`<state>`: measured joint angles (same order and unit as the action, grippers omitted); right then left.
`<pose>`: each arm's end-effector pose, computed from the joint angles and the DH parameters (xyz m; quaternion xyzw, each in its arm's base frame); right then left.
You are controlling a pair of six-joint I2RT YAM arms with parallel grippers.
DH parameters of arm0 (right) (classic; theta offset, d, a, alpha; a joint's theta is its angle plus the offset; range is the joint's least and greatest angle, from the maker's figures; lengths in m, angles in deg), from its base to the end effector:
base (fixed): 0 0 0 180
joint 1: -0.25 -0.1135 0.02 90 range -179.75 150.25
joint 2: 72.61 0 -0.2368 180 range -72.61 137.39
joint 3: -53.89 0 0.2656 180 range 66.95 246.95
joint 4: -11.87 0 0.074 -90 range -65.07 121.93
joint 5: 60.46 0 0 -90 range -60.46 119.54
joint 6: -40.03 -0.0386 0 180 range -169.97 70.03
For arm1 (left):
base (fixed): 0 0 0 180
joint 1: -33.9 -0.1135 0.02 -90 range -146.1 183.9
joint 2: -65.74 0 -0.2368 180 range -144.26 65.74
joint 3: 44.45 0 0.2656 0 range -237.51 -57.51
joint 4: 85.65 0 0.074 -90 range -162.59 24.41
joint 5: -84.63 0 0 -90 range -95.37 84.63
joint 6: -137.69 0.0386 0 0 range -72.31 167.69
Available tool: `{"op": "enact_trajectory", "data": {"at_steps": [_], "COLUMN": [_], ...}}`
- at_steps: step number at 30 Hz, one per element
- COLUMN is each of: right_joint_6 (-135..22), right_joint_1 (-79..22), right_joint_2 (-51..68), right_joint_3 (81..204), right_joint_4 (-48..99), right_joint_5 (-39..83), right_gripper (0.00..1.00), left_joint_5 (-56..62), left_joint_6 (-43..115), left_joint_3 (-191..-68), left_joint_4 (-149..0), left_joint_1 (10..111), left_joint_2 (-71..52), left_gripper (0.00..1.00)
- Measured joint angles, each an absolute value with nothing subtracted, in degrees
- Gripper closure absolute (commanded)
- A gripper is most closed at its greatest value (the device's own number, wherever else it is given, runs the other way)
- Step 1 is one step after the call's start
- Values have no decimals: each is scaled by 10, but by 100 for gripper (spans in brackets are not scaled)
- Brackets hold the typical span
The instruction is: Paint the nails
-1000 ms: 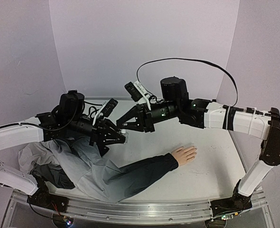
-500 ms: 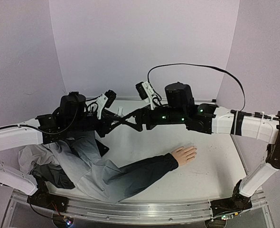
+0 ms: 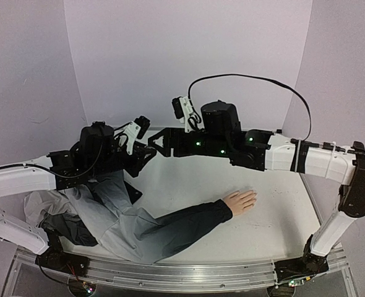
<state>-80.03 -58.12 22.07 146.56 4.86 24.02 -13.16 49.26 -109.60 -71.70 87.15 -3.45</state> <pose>0.2154 0.3568 0.3500 -0.1994 0.6456 0.5369 0.5051 0.1882 -0.2433 0.2815 0.3361 0.7349 -0.2062 0.5518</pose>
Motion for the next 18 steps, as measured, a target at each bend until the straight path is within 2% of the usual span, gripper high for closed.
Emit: {"op": "enact_trajectory", "data": {"at_steps": [4, 8, 11, 13, 14, 18], "right_joint_6": [-810, -816, -820, -821, -815, -782], "right_joint_1": [-587, -589, -589, -589, -589, -588], "right_joint_2": [255, 286, 309, 316, 319, 315], "right_joint_3": [1498, 1527, 1550, 1556, 1559, 1546], "right_joint_4": [51, 54, 57, 55, 51, 47], "right_joint_5": [255, 264, 265, 261, 255, 237], "right_gripper": [42, 61, 78, 97, 100, 100], "left_joint_5": [-136, -137, -137, -136, -134, -100], "left_joint_6": [493, 493, 492, 492, 490, 481], "left_joint_3": [-1094, -1086, -1082, -1082, -1081, -1072], "left_joint_4": [-717, -717, -717, -716, -716, -704], "left_joint_1": [874, 874, 874, 874, 874, 870], "left_joint_2": [-34, -29, -25, -20, -17, -5], "left_gripper": [100, 100, 100, 100, 100, 100]}}
